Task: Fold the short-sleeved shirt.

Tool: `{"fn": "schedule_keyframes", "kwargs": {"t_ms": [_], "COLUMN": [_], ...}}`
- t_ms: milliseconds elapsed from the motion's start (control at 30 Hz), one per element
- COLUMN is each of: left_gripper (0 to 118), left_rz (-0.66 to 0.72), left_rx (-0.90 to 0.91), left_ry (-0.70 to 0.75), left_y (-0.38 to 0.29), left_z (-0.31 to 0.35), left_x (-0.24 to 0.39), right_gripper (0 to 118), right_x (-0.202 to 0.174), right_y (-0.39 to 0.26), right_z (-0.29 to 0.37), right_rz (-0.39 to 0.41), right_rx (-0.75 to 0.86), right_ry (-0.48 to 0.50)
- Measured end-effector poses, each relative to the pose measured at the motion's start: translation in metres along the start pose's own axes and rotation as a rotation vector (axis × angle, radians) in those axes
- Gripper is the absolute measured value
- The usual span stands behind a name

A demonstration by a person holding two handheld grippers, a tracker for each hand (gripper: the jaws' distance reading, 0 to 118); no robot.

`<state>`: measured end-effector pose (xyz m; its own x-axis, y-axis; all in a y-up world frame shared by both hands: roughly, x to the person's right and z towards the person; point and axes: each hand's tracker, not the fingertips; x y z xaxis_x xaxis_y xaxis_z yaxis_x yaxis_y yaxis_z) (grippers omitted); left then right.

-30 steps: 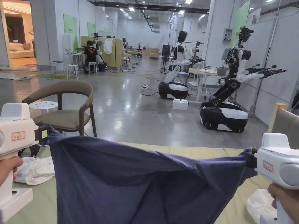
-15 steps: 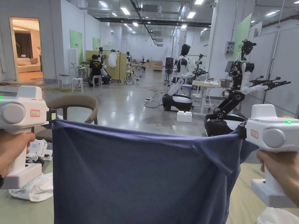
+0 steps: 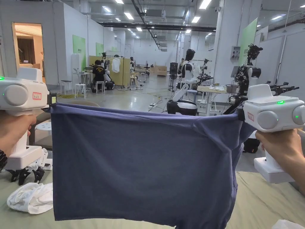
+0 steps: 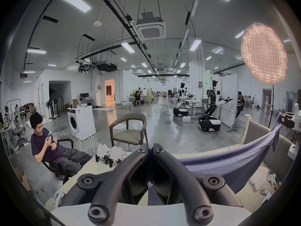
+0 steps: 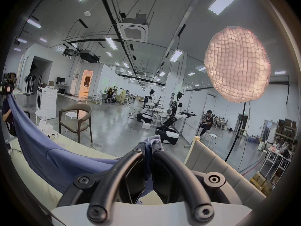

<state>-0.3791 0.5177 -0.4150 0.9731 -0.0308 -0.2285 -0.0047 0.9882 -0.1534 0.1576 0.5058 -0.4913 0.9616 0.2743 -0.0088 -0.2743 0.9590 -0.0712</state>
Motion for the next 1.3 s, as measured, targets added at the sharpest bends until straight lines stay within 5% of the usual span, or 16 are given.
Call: {"fn": "schedule_keyframes", "kwargs": {"t_ms": [300,767,1133,1300], "left_gripper": [0,0,0,0], "left_rz": [-0.027,0.092,0.185,0.177], "left_rx": [-0.11,-0.192,-0.205,-0.389], "left_ry": [-0.03,-0.112,-0.103,-0.087], "left_y": [-0.09,-0.224,-0.253,-0.301], "left_z": [0.005,0.13,0.222,0.22], "left_x": [0.0,-0.023,-0.048,-0.046], "right_gripper": [4,4,4,4], "right_x": [-0.017,-0.009,-0.013,-0.028], "right_y": [-0.083,-0.193,-0.204,-0.254], "right_z": [0.007,0.138,0.246,0.248], "right_rz": [0.001,-0.05,0.055,0.085], "right_rx": [-0.098,-0.259,-0.34,-0.495], "right_ry": [0.033,0.079,0.121,0.158]}}
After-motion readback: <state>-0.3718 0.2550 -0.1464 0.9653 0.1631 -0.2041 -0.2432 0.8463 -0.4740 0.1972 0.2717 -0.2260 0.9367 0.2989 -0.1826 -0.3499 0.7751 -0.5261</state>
